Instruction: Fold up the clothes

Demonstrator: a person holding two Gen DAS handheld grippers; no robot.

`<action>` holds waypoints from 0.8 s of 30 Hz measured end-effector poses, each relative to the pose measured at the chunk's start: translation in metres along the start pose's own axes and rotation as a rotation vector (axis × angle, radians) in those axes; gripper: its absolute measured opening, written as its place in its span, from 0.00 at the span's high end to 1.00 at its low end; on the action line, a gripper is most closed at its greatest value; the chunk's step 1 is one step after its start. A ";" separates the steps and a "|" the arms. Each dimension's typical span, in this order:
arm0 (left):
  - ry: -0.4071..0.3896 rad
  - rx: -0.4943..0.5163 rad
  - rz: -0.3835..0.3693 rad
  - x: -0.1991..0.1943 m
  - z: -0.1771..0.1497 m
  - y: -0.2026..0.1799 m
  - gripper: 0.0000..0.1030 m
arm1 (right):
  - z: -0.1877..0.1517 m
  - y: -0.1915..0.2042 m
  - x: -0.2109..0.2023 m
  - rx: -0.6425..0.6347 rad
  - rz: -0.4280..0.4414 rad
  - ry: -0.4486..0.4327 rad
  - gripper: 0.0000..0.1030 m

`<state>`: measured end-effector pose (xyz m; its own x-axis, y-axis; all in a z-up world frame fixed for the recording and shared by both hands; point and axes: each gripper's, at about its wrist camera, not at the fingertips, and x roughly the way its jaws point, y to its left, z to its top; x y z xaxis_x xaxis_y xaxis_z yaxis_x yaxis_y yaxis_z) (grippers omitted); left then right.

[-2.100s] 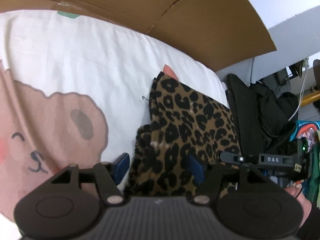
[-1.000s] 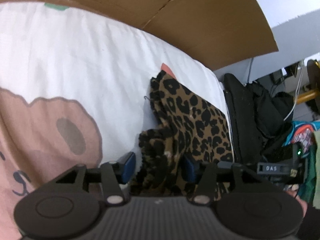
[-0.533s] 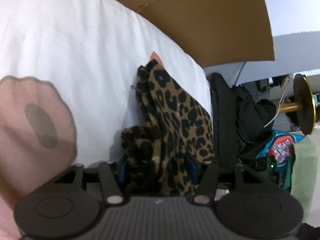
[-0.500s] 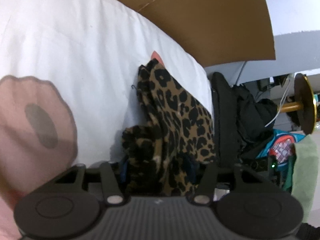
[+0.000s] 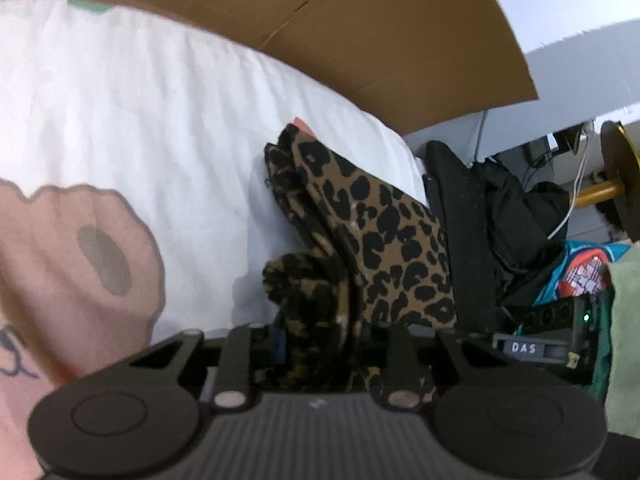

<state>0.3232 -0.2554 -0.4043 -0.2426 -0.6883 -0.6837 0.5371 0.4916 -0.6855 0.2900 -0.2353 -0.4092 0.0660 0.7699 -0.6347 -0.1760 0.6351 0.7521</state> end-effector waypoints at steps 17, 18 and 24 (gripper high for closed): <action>-0.096 0.070 0.093 -0.096 -0.010 -0.070 0.72 | -0.008 0.094 -0.054 -0.174 0.014 -0.056 0.93; -0.097 0.068 0.103 -0.100 -0.009 -0.076 0.72 | -0.009 0.101 -0.059 -0.182 0.016 -0.059 0.93; -0.096 0.056 0.171 -0.126 -0.005 -0.116 0.72 | -0.013 0.137 -0.089 -0.204 0.021 -0.066 0.93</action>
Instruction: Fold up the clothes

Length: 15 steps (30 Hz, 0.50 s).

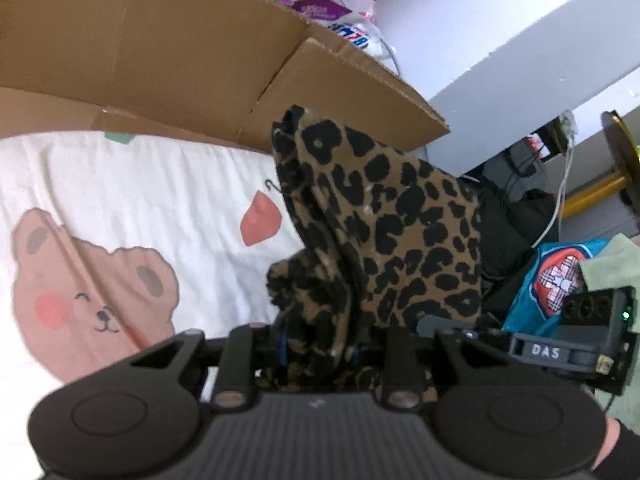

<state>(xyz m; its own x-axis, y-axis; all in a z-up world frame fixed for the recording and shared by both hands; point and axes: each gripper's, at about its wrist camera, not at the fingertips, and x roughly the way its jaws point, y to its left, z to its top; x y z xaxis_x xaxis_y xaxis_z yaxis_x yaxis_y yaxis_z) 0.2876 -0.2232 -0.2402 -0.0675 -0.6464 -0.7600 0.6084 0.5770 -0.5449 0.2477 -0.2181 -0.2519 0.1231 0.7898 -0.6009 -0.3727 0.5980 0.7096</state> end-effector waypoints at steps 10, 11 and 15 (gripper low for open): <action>-0.056 -0.014 0.034 -0.072 0.015 -0.066 0.72 | 0.022 0.062 -0.068 -0.034 0.004 -0.043 0.93; -0.066 -0.018 0.036 -0.080 0.016 -0.072 0.72 | 0.026 0.070 -0.076 -0.037 0.004 -0.048 0.93; -0.112 -0.018 0.042 -0.115 0.018 -0.098 0.72 | 0.037 0.097 -0.106 -0.045 0.012 -0.072 0.93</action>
<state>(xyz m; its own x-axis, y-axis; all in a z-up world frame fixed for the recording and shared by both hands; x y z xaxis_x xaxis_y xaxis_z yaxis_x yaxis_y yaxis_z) 0.2499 -0.2143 -0.0928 0.0470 -0.6730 -0.7382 0.5942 0.6129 -0.5209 0.2323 -0.2390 -0.1063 0.1837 0.8055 -0.5634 -0.4148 0.5832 0.6984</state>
